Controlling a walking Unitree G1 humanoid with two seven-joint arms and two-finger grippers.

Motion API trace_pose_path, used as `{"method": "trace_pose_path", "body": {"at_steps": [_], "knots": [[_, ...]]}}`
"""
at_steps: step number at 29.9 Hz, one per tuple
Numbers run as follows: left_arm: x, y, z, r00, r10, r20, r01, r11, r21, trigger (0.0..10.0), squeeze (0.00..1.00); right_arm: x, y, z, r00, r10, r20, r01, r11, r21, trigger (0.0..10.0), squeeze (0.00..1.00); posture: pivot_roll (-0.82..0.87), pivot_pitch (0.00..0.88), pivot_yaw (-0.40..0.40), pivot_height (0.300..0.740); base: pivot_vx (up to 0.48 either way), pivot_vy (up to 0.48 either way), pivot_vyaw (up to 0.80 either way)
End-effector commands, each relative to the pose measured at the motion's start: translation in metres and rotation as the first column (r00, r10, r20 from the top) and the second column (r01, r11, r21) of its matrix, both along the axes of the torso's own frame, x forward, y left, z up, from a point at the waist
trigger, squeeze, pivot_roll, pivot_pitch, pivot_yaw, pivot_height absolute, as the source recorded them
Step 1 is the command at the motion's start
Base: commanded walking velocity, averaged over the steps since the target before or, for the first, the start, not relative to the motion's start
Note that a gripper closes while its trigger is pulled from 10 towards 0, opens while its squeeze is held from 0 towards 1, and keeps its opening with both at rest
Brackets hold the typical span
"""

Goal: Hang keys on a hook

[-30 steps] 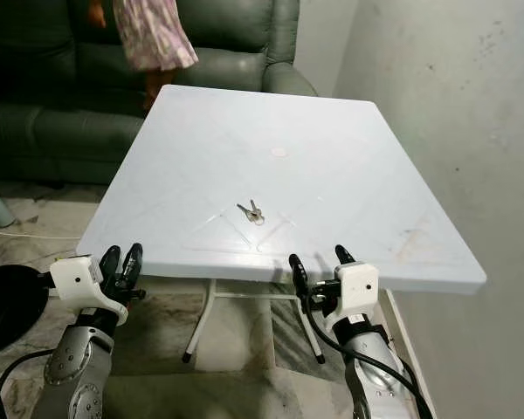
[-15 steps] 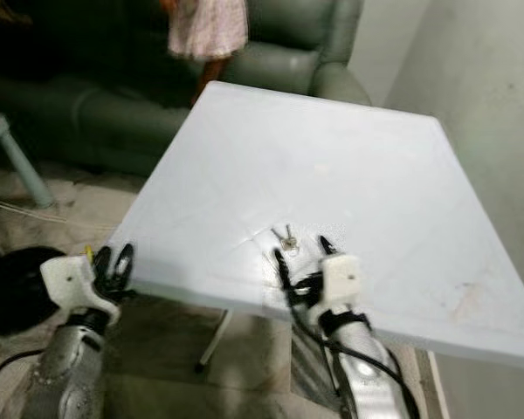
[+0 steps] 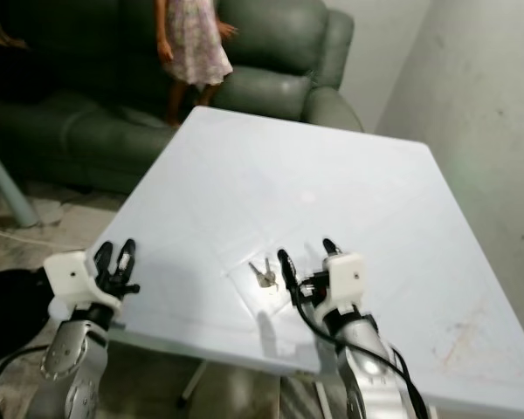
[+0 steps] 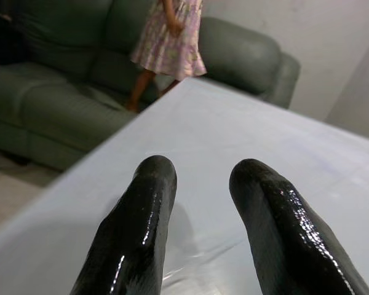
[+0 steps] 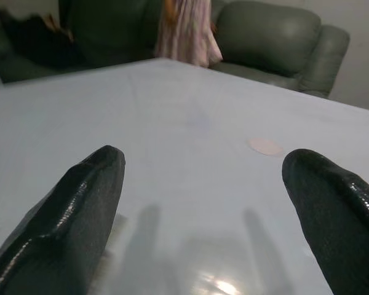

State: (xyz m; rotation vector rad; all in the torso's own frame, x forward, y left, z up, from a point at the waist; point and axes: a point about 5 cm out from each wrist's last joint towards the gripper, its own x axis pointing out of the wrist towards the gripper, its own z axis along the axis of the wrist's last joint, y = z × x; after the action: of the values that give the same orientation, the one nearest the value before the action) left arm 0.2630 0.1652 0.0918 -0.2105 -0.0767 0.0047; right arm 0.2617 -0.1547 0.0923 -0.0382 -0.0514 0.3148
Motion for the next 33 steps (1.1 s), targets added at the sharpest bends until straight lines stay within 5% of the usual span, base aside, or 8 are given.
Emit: {"method": "trace_pose_path", "body": {"at_steps": [1, 4, 13, 23, 33], "knots": [[-0.001, -0.011, -0.003, 0.999, -0.034, -0.012, 0.034, 0.999, 0.008, 10.0, 0.00, 0.001, -0.007, -0.006, 0.999, -0.001, -0.042, 0.000, 1.000, -0.029, 10.0, 0.00, 0.12, 0.000, -0.101, 0.736, 0.000, 0.000, 0.00], [-0.004, -0.021, -0.006, 0.995, -0.099, -0.009, 0.099, 0.994, 0.043, 10.0, 0.00, 0.006, -0.010, -0.004, 0.998, 0.059, -0.038, -0.063, 0.990, -0.127, 10.0, 0.00, 0.11, 0.000, -0.102, 0.736, 0.000, 0.000, 0.00], [-0.024, -0.037, -0.017, 0.979, -0.203, -0.012, 0.203, 0.974, 0.099, 10.0, 0.00, 0.018, -0.008, 0.002, 0.971, 0.233, -0.059, -0.240, 0.943, -0.231, 10.0, 0.00, 0.11, 0.000, -0.115, 0.736, 0.000, 0.000, 0.00], [-0.037, -0.039, -0.021, 0.982, -0.186, -0.021, 0.187, 0.979, 0.082, 10.0, 0.00, 0.020, 0.004, 0.005, 0.914, 0.387, -0.121, -0.404, 0.893, -0.200, 10.0, 0.00, 0.12, 0.035, -0.131, 0.736, 0.000, 0.000, 0.00], [-0.040, -0.041, -0.013, 0.979, -0.202, 0.008, 0.200, 0.975, 0.101, 10.0, 0.00, 0.016, 0.003, -0.014, 0.885, 0.396, -0.245, -0.444, 0.877, -0.187, 10.0, 0.00, 0.13, 0.053, -0.130, 0.736, 0.000, 0.000, 0.00]]}}
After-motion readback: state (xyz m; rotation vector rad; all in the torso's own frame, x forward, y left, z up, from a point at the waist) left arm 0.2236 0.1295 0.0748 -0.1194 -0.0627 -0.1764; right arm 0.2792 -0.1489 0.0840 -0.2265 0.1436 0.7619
